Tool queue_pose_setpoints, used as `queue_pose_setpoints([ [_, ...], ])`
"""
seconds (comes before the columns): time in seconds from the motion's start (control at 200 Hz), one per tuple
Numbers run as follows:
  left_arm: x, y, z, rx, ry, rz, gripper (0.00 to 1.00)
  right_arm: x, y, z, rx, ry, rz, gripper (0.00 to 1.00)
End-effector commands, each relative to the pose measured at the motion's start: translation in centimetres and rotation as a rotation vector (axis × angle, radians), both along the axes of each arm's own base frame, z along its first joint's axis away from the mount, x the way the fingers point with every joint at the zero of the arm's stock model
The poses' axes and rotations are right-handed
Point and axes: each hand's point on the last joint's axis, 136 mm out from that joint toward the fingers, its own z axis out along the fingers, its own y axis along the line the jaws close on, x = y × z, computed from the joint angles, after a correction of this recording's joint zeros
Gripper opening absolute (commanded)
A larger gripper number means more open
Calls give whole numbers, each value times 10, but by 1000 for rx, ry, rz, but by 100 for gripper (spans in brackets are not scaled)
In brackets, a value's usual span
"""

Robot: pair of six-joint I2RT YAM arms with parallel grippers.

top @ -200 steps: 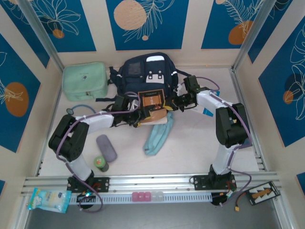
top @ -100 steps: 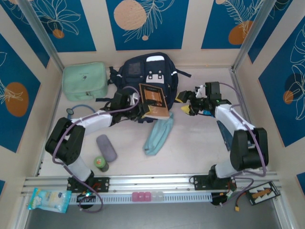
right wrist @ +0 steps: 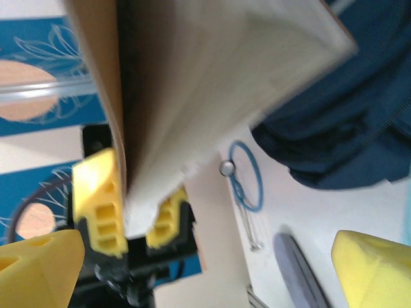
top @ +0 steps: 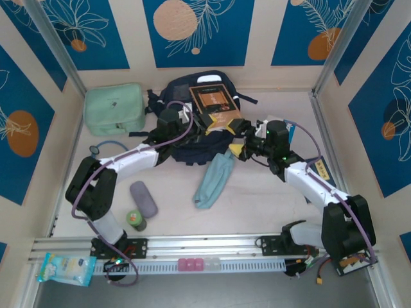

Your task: Pack books, pencil case, and school supplies into a backpack

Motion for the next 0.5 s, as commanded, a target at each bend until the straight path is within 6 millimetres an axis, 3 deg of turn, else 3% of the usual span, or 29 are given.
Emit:
queue_pose_setpoints([
  [0.0,3,-4,45,-91,-103,34,0,26,1,33,105,-80,-78,99],
  [0.095,0,-5,45,-88,-99,41,0,35,4,40,117,-104,-85,99],
  [0.31,-2,-5,45,-99,-106,68,0,45,13,21,153,-22,-121,99],
  [0.495,-4,-9,47,-116,-113,69,0,54,24,24,176,-33,-154,97],
])
